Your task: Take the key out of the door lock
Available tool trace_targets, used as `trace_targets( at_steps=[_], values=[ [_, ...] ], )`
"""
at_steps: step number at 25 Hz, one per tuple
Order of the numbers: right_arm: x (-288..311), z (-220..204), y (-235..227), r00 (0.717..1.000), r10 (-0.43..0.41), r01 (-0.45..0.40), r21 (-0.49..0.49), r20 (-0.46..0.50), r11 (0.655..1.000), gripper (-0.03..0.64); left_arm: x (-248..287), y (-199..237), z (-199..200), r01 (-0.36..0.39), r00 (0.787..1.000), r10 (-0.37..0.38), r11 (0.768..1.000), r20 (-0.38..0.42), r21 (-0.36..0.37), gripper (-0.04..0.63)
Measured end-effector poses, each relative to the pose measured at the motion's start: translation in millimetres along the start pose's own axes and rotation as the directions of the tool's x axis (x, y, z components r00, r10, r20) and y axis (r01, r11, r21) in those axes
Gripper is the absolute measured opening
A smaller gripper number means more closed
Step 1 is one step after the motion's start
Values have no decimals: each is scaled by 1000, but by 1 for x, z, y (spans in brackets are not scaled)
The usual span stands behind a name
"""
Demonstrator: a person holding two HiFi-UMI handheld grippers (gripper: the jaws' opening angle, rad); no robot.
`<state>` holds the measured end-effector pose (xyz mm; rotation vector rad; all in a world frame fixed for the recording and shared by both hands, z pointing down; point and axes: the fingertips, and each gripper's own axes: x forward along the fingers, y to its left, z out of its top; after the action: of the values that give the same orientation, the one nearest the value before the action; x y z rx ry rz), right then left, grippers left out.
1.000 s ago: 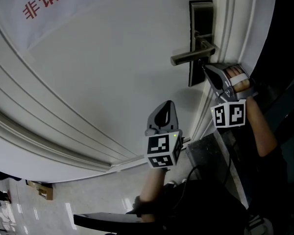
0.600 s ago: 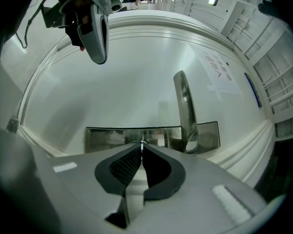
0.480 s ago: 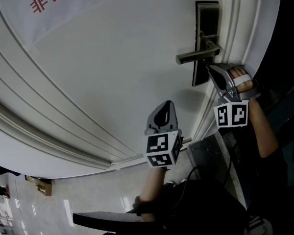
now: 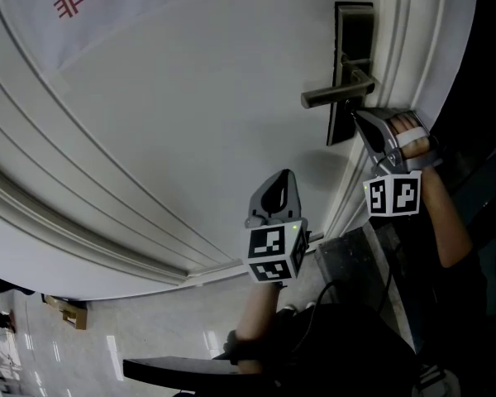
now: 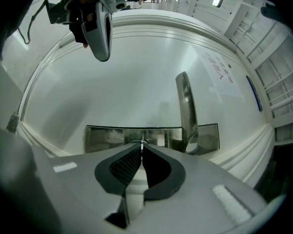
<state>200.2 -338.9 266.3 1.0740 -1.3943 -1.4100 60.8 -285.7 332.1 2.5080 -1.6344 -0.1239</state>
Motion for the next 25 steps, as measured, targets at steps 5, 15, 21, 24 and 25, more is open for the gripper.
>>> trace_targets(
  at_steps=[5, 15, 21, 24, 25],
  values=[
    [0, 0, 0, 1000, 0, 0, -12, -2, 1000, 11, -1, 2, 1, -2, 1000, 2, 1000, 5, -3, 0],
    [0, -1, 0, 1000, -5, 4, -60, -9, 998, 11, -2, 8, 4, -11, 1000, 12, 1000, 16, -10, 0],
    [-1, 0, 0, 1000, -2, 1, -36, -12, 999, 11, -1, 9, 5, -12, 1000, 13, 1000, 20, -15, 0],
    [0, 0, -1, 1000, 2, -3, -31, -19, 1000, 11, 0, 10, 6, -14, 1000, 15, 1000, 23, -18, 0],
    [0, 0, -1, 1000, 1, -2, -35, -22, 999, 11, 0, 11, 6, -15, 1000, 16, 1000, 24, -18, 0]
  ],
)
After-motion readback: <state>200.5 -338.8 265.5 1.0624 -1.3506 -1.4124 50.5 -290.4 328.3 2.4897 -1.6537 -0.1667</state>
